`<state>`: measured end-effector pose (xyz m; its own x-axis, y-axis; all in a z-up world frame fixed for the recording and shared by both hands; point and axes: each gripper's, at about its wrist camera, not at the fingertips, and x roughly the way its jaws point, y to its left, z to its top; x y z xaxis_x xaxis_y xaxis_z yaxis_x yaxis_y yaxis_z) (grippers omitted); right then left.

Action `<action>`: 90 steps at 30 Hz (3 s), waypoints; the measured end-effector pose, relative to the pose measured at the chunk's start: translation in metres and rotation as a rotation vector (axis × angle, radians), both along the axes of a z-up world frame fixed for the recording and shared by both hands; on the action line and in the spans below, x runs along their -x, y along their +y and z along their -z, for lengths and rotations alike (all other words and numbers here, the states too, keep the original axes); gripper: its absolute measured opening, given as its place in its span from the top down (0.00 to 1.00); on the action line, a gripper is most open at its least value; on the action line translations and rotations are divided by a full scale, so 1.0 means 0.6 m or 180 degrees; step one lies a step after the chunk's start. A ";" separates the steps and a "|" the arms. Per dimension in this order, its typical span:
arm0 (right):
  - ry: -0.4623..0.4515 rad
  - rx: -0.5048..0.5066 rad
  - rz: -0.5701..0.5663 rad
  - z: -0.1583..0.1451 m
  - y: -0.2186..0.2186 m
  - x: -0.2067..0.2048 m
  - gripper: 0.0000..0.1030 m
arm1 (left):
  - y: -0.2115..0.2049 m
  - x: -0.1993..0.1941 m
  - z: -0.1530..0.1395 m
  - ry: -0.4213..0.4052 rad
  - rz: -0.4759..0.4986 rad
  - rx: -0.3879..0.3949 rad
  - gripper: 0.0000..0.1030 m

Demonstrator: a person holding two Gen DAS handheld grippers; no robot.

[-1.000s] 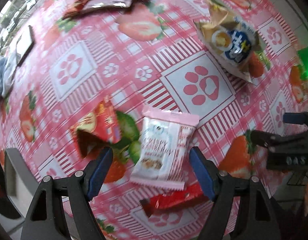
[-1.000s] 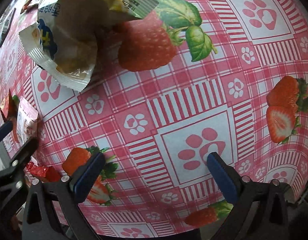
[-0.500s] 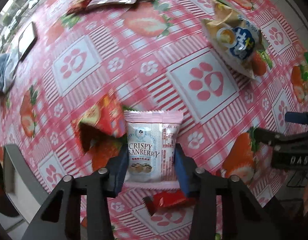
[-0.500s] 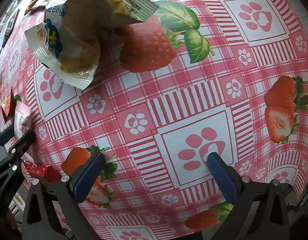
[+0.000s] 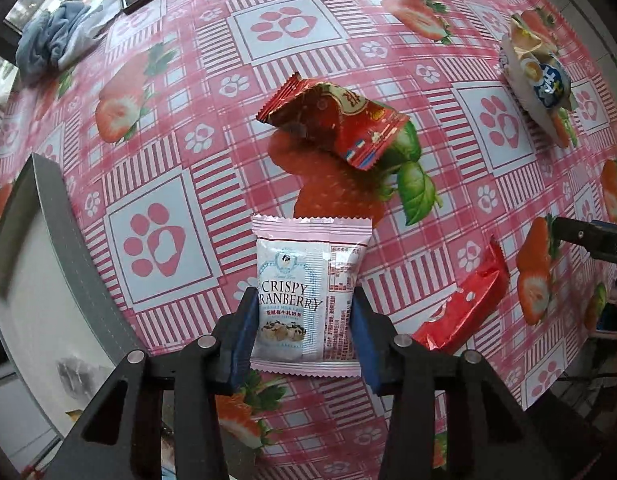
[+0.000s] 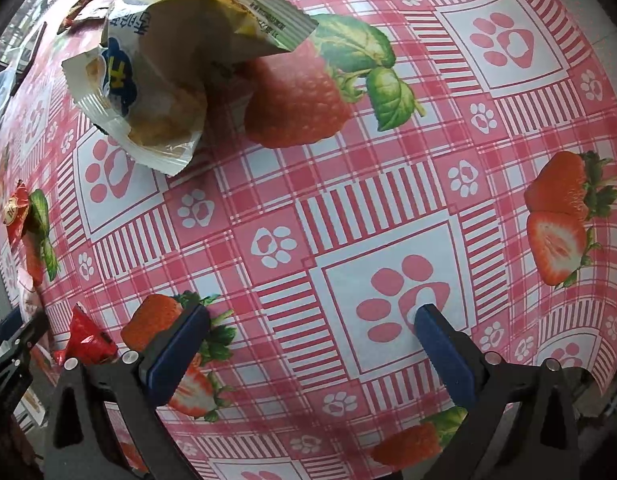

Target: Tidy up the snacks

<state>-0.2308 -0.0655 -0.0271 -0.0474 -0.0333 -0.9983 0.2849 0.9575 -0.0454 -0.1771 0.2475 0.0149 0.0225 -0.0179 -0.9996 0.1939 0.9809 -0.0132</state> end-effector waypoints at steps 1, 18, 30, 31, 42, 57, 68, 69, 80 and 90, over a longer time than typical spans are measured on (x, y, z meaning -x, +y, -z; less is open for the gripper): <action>0.0003 -0.0005 0.0010 0.000 0.000 0.001 0.00 | 0.002 0.003 0.002 0.0004 -0.0006 -0.0007 0.52; -0.0338 -0.1623 0.1427 -0.057 -0.070 -0.103 0.00 | -0.007 0.008 0.003 0.0020 -0.0051 0.0012 0.51; -0.0171 -0.1489 0.1547 -0.026 -0.049 -0.184 0.23 | -0.007 -0.002 0.011 0.0024 -0.0071 0.0008 0.48; -0.0176 -0.1469 0.1443 -0.031 -0.043 -0.183 0.24 | -0.006 -0.003 0.012 0.0023 -0.0074 0.0006 0.47; 0.0069 -0.1182 0.0480 -0.034 0.037 -0.090 0.29 | 0.007 -0.008 0.016 0.0006 -0.0188 -0.0043 0.34; 0.0133 -0.1025 -0.0049 -0.061 0.136 -0.028 0.29 | 0.007 0.039 -0.021 -0.0083 -0.0310 0.0218 0.60; 0.0019 -0.0960 -0.0497 -0.105 0.263 -0.077 0.29 | 0.051 0.079 -0.086 -0.0294 -0.0567 0.0270 0.59; 0.0015 -0.0955 -0.0526 -0.101 0.267 -0.079 0.29 | 0.058 0.082 -0.092 -0.0325 -0.0612 0.0275 0.59; -0.0017 -0.0839 -0.1011 -0.086 0.367 -0.125 0.29 | 0.141 0.091 -0.120 -0.0532 -0.0948 0.0315 0.59; 0.0009 -0.0760 -0.1486 -0.096 0.464 -0.143 0.29 | 0.228 0.112 -0.120 -0.0598 -0.1355 0.0292 0.59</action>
<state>-0.1447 0.2132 0.0305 -0.0845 0.1771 -0.9806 -0.1745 0.9662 0.1896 -0.2445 0.3841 0.0869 0.2272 -0.0558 -0.9722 -0.2180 0.9701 -0.1066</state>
